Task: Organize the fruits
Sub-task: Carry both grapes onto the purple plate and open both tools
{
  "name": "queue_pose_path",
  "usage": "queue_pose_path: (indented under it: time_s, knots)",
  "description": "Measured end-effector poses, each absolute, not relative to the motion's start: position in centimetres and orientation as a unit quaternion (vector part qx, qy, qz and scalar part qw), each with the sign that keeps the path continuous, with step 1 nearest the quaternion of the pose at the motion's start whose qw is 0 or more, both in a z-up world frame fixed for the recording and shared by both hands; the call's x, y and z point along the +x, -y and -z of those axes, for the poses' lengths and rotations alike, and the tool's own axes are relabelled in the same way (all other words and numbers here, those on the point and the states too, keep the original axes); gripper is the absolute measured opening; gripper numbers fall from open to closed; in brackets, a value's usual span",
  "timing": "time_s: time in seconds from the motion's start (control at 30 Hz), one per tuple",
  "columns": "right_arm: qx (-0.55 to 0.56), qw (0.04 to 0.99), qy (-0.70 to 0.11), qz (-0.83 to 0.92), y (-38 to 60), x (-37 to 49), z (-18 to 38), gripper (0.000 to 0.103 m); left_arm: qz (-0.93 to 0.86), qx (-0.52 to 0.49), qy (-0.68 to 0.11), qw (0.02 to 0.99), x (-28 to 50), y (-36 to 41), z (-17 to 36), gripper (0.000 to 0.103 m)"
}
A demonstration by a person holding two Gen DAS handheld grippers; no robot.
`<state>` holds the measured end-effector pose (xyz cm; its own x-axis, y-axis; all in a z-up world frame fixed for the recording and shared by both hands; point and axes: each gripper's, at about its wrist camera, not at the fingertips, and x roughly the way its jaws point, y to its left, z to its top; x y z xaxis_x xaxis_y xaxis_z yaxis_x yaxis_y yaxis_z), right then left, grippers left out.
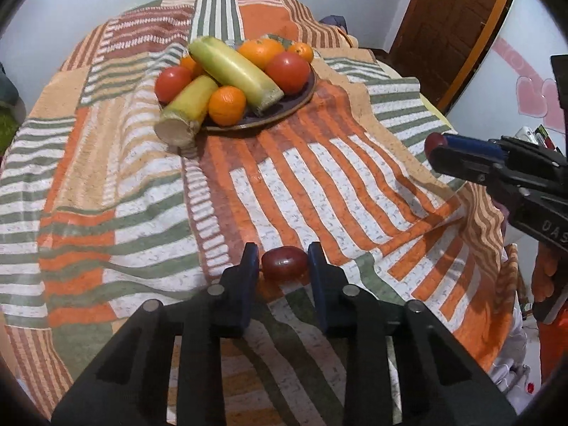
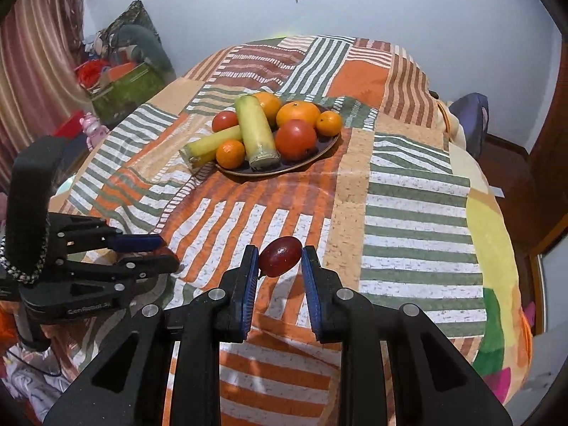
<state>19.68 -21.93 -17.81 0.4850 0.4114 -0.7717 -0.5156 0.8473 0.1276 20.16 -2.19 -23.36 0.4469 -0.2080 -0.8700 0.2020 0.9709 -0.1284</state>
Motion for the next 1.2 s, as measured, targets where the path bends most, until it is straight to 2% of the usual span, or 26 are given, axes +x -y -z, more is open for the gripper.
queue_pose_path:
  time_s: [0.6, 0.77, 1.2]
  knots:
    - [-0.076, 0.875, -0.383, -0.286, 18.1, 25.2, 15.4, 0.023, 0.083, -0.024, -0.439, 0.895, 27.1, -1.9, 17.7, 0.028]
    - [-0.085, 0.875, -0.375, -0.294, 16.3, 28.1, 15.3, 0.023, 0.085, -0.023, -0.430, 0.899, 30.4, -2.1, 18.0, 0.028]
    - [-0.076, 0.855, -0.420, -0.294, 13.5, 33.4, 18.5, 0.023, 0.098, -0.014, -0.440, 0.893, 35.7, -2.2, 20.8, 0.028]
